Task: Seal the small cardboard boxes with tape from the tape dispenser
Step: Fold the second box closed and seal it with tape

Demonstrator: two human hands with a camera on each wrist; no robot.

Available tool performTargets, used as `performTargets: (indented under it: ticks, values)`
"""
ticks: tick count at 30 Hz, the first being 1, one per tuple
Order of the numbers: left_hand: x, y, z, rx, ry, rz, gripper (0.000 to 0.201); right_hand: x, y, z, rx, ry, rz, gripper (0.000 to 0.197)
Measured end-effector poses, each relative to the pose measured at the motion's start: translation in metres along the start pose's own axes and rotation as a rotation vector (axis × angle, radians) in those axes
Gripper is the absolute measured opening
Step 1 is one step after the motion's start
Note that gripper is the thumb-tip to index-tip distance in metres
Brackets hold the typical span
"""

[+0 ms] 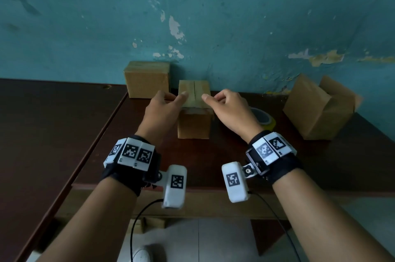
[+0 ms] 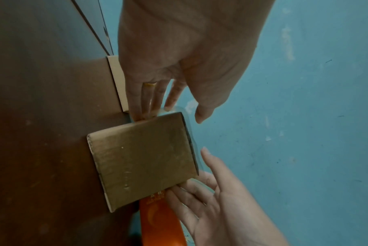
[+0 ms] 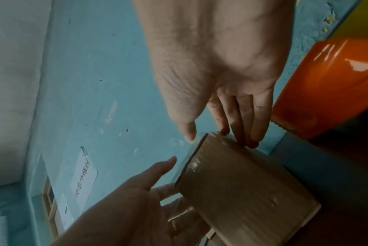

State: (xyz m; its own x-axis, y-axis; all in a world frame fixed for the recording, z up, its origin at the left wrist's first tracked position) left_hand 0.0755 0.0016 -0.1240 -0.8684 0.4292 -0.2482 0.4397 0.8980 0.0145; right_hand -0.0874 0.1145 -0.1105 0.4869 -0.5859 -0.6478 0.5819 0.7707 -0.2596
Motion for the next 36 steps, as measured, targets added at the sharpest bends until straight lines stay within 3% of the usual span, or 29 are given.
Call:
performTargets:
  ticks: [3, 12, 17, 21, 29, 36]
  values:
    - [0.002, 0.002, 0.003, -0.017, -0.048, 0.049, 0.059, -0.001, 0.001, -0.001, 0.015, -0.003, 0.012, 0.052]
    - [0.0, 0.006, 0.002, -0.019, -0.109, 0.081, 0.079, 0.005, -0.004, -0.012, 0.069, -0.074, 0.04, 0.071]
    - [0.0, 0.008, 0.004, -0.037, -0.027, 0.112, 0.053, 0.01, -0.009, -0.02, 0.09, -0.146, -0.001, 0.095]
    - [0.001, 0.012, 0.002, -0.051, 0.047, 0.143, 0.038, 0.011, -0.01, -0.022, 0.099, -0.171, -0.001, 0.094]
    - [-0.002, 0.016, 0.007, -0.185, 0.334, 0.202, 0.031, 0.013, -0.011, -0.023, 0.098, -0.176, 0.003, 0.097]
    - [-0.005, 0.018, 0.011, -0.189, 0.357, 0.265, 0.025, 0.014, -0.013, -0.026, 0.094, -0.192, 0.008, 0.106]
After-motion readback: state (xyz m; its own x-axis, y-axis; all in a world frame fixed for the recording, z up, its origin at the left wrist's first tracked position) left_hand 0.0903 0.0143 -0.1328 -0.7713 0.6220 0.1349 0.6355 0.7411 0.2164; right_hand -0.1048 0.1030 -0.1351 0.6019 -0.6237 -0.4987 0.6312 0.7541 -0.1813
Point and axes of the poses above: each hand's wrist, its own y-axis away from the middle knuckle, its own x-axis out of the palm, z = x × y, the point moved 2 cm from there along -y, towards the middle knuckle, and after that the axes turned 2 degrees about -x, right-handed, at the moved point
